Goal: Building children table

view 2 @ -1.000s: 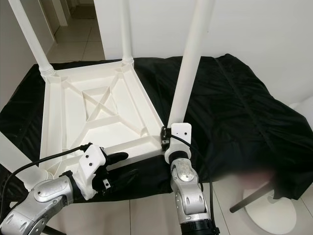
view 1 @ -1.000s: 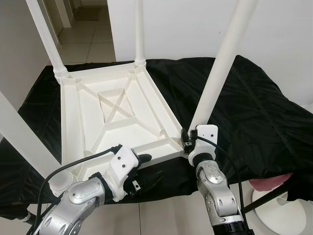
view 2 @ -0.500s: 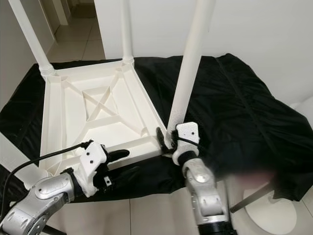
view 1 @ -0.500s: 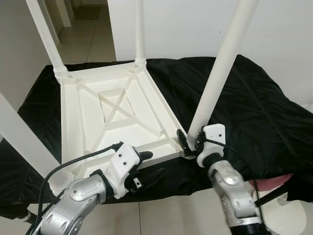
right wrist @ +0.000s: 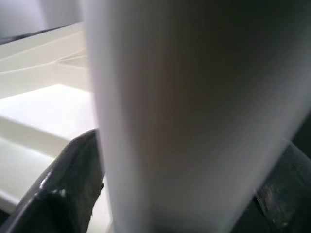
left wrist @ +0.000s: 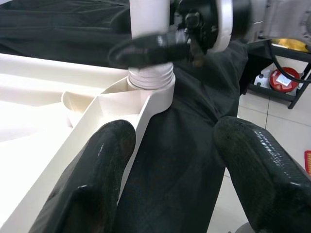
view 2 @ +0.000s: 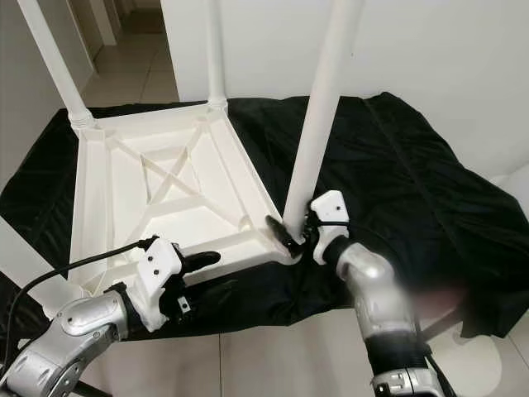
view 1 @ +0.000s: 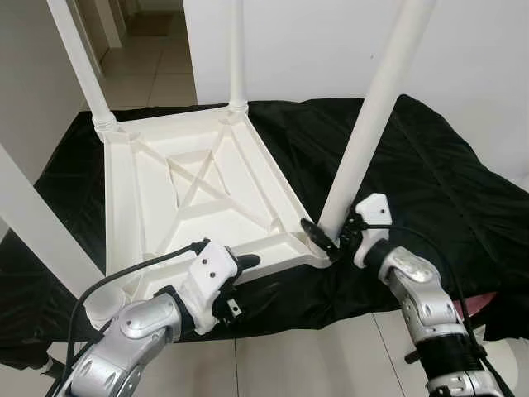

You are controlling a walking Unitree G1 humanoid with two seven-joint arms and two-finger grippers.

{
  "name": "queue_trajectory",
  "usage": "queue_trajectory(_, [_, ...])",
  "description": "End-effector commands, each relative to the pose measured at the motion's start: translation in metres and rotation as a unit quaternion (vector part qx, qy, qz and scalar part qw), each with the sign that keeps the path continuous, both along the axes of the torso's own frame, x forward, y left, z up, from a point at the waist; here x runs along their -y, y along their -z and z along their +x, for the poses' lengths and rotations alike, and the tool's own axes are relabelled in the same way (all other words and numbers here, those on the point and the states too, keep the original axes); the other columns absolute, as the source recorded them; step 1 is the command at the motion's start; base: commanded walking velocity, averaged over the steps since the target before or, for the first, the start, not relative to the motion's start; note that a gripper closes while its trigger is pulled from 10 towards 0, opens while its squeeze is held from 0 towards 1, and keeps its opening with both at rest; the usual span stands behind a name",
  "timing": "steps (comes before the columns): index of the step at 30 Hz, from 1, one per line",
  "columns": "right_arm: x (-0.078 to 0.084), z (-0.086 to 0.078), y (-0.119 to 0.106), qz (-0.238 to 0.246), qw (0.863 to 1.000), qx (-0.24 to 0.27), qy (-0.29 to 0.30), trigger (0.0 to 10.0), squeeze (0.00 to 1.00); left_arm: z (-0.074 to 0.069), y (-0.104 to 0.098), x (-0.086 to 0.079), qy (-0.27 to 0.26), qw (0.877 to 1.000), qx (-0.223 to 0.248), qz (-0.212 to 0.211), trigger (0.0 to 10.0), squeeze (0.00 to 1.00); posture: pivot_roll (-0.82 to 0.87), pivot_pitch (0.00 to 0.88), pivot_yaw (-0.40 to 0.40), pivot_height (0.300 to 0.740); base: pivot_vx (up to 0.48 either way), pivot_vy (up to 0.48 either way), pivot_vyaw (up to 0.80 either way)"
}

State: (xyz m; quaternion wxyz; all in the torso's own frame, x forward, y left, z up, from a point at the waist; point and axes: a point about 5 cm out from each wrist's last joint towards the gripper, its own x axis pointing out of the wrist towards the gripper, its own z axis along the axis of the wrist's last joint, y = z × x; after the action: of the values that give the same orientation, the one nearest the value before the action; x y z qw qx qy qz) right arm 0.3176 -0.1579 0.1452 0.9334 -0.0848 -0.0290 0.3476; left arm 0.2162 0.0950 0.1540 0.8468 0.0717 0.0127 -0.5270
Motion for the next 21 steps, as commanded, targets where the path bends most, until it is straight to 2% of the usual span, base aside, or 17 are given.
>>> queue_trajectory(1, [-0.0038,0.0025,0.0011,-0.010,0.999,-0.001,-0.030,4.1,0.00,0.0009,0.0036,0.0006,0.002,1.000,-0.005,0.007,10.0,0.00,0.00,0.020,0.024,0.740,0.000,0.000,0.00])
queue_trajectory(2, [-0.0049,0.0036,0.0019,-0.014,0.999,-0.003,-0.044,4.1,0.00,0.0010,0.0035,0.0007,0.002,1.000,-0.005,0.007,10.0,0.00,0.00,0.020,0.024,0.740,0.000,0.000,0.00])
queue_trajectory(3, [-0.0059,0.0050,0.0022,-0.018,0.998,-0.003,-0.052,2.0,0.00,0.0012,0.0032,0.0007,0.002,1.000,-0.004,0.007,10.0,0.00,0.01,0.022,0.020,0.740,0.000,0.000,0.00])
queue_trajectory(5, [-0.0065,0.0060,0.0023,-0.021,0.998,-0.002,-0.056,2.0,0.00,0.0013,0.0028,0.0007,0.002,1.000,-0.004,0.007,10.0,0.00,0.01,0.022,0.020,0.740,0.000,0.000,0.00])
queue_trajectory(6, [-0.0071,0.0068,0.0022,-0.021,0.998,-0.003,-0.062,0.0,0.00,0.0013,0.0025,0.0007,0.001,1.000,-0.003,0.007,10.0,0.00,0.01,0.022,0.020,0.740,0.000,0.000,0.00])
queue_trajectory(13, [-0.0033,0.0103,0.0040,-0.024,0.996,-0.008,-0.082,0.0,0.00,0.0007,0.0018,0.0001,-0.004,1.000,-0.002,0.007,10.0,0.00,0.02,0.027,0.017,0.740,0.000,0.000,0.00])
queue_trajectory(14, [-0.0023,0.0089,0.0064,-0.017,0.996,-0.018,-0.085,1.3,0.00,-0.0001,0.0023,-0.0001,-0.005,1.000,-0.003,0.007,10.0,0.00,0.02,0.031,0.012,0.740,0.000,0.000,0.00])
queue_trajectory(15, [-0.0017,0.0079,0.0078,-0.007,0.996,-0.025,-0.083,10.0,0.00,-0.0012,0.0027,0.0001,-0.005,1.000,-0.003,0.006,10.0,0.00,0.02,0.031,0.012,0.740,0.000,0.000,0.00])
queue_trajectory(19, [0.0001,0.0052,0.0083,0.031,0.997,-0.040,-0.063,10.0,0.00,-0.0027,0.0028,-0.0003,-0.005,1.000,-0.006,0.005,10.0,0.00,0.02,0.037,0.013,0.740,0.000,0.000,0.00])
queue_trajectory(21, [0.0010,0.0050,0.0082,0.033,0.997,-0.037,-0.051,10.0,0.00,-0.0027,0.0029,-0.0006,-0.006,1.000,-0.007,0.005,10.0,0.00,0.02,0.037,0.013,0.740,0.000,0.000,0.00])
